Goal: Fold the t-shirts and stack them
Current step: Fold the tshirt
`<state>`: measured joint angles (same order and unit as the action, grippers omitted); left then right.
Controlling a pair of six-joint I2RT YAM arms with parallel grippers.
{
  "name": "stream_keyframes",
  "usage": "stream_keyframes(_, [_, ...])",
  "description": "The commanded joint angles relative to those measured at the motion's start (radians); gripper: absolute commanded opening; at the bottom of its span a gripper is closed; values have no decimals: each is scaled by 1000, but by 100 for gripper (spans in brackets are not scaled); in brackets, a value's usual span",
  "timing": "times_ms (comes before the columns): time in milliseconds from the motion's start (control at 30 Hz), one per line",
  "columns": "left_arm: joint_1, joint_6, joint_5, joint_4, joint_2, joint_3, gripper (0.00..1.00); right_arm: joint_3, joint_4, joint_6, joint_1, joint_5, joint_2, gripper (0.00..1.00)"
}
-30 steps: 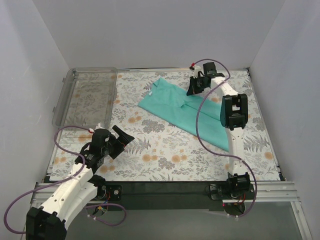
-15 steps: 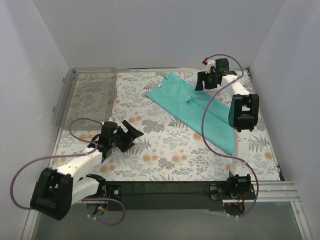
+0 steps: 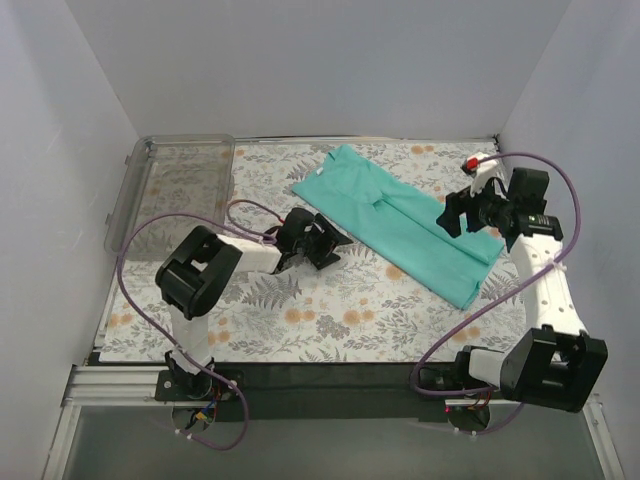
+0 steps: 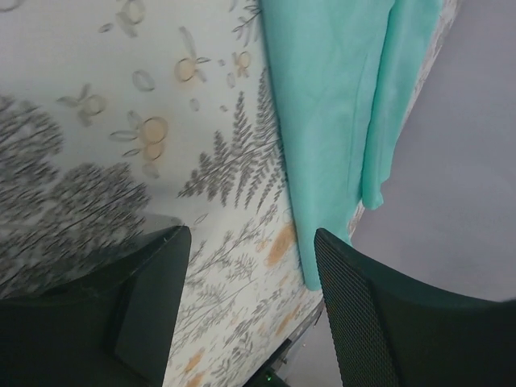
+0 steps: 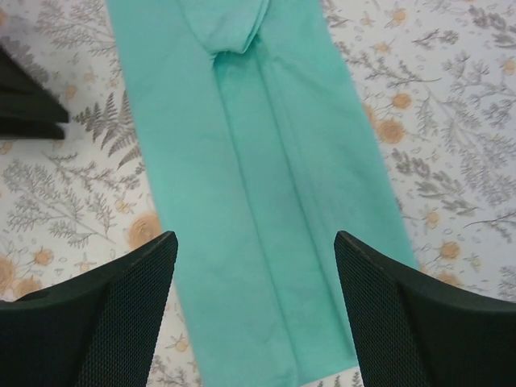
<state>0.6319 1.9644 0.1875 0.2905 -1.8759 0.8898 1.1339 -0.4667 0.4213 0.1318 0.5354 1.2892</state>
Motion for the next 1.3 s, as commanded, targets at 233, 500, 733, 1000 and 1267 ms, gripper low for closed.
stream_keyframes(233, [54,260,-227,-243,-242,222,49,-275,37,4,138,210,-177,71])
stream_keyframes(500, [57,292,-273,-355,-315,316,35,-301,43,10,203,298,-163,71])
stream_keyframes(733, [58,266,-269,-378,-345,351,5,-315,45,19,219,314,-194,71])
stream_keyframes(1000, [26,124,-287,-358,-255,265,0,-319,43,25,221,324,-202,71])
stream_keyframes(1267, [-162,-168,-105,-350,-120,126,0,-321,42,25,221,334,-211,71])
